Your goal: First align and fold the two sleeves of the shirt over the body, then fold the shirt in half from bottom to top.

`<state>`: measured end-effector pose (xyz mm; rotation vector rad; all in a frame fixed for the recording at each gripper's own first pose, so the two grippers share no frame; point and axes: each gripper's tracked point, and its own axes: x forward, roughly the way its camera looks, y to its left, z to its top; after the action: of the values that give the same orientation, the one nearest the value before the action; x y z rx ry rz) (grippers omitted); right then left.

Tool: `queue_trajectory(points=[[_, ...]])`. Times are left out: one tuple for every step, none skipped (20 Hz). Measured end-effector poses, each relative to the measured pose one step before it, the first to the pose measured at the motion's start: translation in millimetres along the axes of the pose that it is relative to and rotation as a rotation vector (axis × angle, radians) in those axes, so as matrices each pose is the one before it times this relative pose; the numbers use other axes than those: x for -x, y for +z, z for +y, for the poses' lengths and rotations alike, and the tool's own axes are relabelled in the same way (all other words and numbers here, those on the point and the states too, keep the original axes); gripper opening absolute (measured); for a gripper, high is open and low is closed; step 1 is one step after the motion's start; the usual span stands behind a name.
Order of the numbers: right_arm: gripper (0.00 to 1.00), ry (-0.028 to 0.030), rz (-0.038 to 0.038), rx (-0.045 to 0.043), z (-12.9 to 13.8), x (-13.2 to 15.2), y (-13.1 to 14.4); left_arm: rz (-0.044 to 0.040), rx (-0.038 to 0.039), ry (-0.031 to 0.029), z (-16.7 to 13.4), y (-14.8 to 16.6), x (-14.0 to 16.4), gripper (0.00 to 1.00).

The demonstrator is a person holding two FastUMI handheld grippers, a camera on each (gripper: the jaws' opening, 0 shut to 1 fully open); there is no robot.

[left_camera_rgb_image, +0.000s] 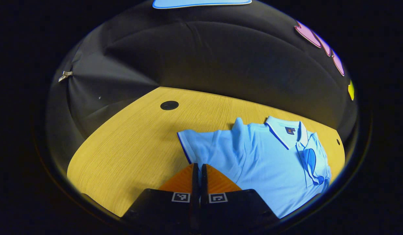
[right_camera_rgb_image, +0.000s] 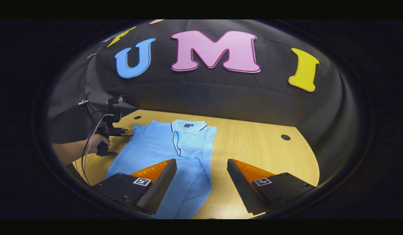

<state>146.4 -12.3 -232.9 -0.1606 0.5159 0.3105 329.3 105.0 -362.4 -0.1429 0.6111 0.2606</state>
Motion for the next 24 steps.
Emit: queue_trajectory(points=[[0.98,-0.00455,0.00134,-0.00304,-1.70,-0.04,-2.07,0.00202,0.00019,0.00018,-0.18,1.10,1.91,0.06],[0.98,-0.00341,0.00115,-0.00346,-2.43,0.36,-0.90,-0.00090,0.00116,0.00012,-1.91,1.00,1.67,0.06],[0.98,-0.00395,-0.00082,-0.00244,-2.14,-0.05,0.25,-0.00614,-0.00433,0.00435,-0.70,2.77,2.98,0.06],[0.98,-0.00494,-0.00371,-0.00129,-2.92,0.51,0.65,-0.01262,-0.00573,-0.00169,-2.40,4.73,2.45,0.11],[0.98,-0.00529,-0.00437,-0.00093,-2.25,0.35,0.65,-0.01688,-0.00680,-0.00359,-4.40,7.35,5.04,0.06],[0.98,-0.00401,-0.00337,-0.00116,-1.93,0.25,0.34,-0.01427,-0.01014,-0.01458,-7.13,7.04,3.14,0.06],[0.98,-0.00386,-0.00169,-0.00098,-1.75,0.01,-0.40,-0.01656,-0.01332,-0.01444,-9.43,8.88,4.71,0.06],[0.98,-0.00206,-0.00026,-0.00038,0.38,-0.04,-1.45,-0.01564,-0.01208,-0.02295,-11.53,8.60,4.79,0.06],[0.98,-0.00303,0.00093,-0.00076,-1.75,-0.40,-1.29,-0.01722,-0.01362,-0.02232,-12.27,8.41,5.31,0.06],[0.98,-0.00123,0.00232,-0.00161,-1.50,0.07,-1.80,-0.01614,-0.02104,-0.02169,-13.38,7.83,4.80,0.06],[0.98,-0.00067,0.00272,-0.00296,-1.49,0.94,-1.21,-0.01310,-0.02658,-0.02174,-12.94,7.74,5.20,0.06],[0.98,-0.00160,-0.00022,-0.00331,-1.14,0.80,-0.99,-0.00821,-0.02654,-0.02497,-16.67,3.32,3.27,0.06],[0.98,-0.00107,-0.00155,-0.00308,-0.66,1.00,-1.20,-0.00315,-0.02359,-0.02680,-16.97,2.04,2.30,0.06],[0.98,-0.00261,-0.00134,-0.00180,-1.39,1.65,-0.79,-0.00160,-0.02783,-0.02327,-16.97,-0.29,0.68,0.06],[0.98,-0.00369,-0.00031,-0.00109,-1.75,0.57,-1.58,0.00270,-0.02478,-0.02098,-14.16,-0.43,-0.57,0.06],[0.98,-0.00276,0.00073,-0.00189,-1.60,1.18,-1.09,0.00337,-0.01633,-0.02284,-15.41,-1.06,-0.12,0.06],[0.98,-0.00203,0.00465,-0.00337,-0.60,-0.10,-2.96,0.00448,-0.00600,-0.02212,-13.19,-1.31,-1.44,0.06],[0.98,-0.00195,0.00901,-0.00372,-1.46,0.86,-3.96,0.00842,0.00203,-0.02541,-11.98,-3.56,-1.14,0.06],[0.98,-0.00506,0.01090,-0.00176,-1.63,0.62,-4.88,0.00454,0.00782,-0.01810,-9.50,-2.38,-0.88,0.06],[0.98,-0.00192,0.00649,-0.00156,-1.23,0.89,-3.50,0.00272,0.01519,-0.02760,-10.73,-2.79,-2.36,0.06],[0.98,-0.00388,0.00659,-0.00199,-1.53,1.30,-4.89,0.00387,0.01541,-0.02930,-8.35,-4.01,-0.92,0.07],[0.98,-0.00295,0.00636,-0.00517,-0.93,1.05,-3.96,0.00217,0.01592,-0.02489,-6.50,-3.89,-0.18,0.11],[0.98,-0.00064,0.00667,-0.01009,0.45,1.80,-4.69,-0.00332,0.00886,-0.00719,-2.57,-1.80,-0.79,0.18],[0.96,-0.00189,-0.00061,-0.01153,0.26,1.61,-2.91,-0.00710,0.00226,-0.00301,0.00,-3.38,1.87,0.22]])
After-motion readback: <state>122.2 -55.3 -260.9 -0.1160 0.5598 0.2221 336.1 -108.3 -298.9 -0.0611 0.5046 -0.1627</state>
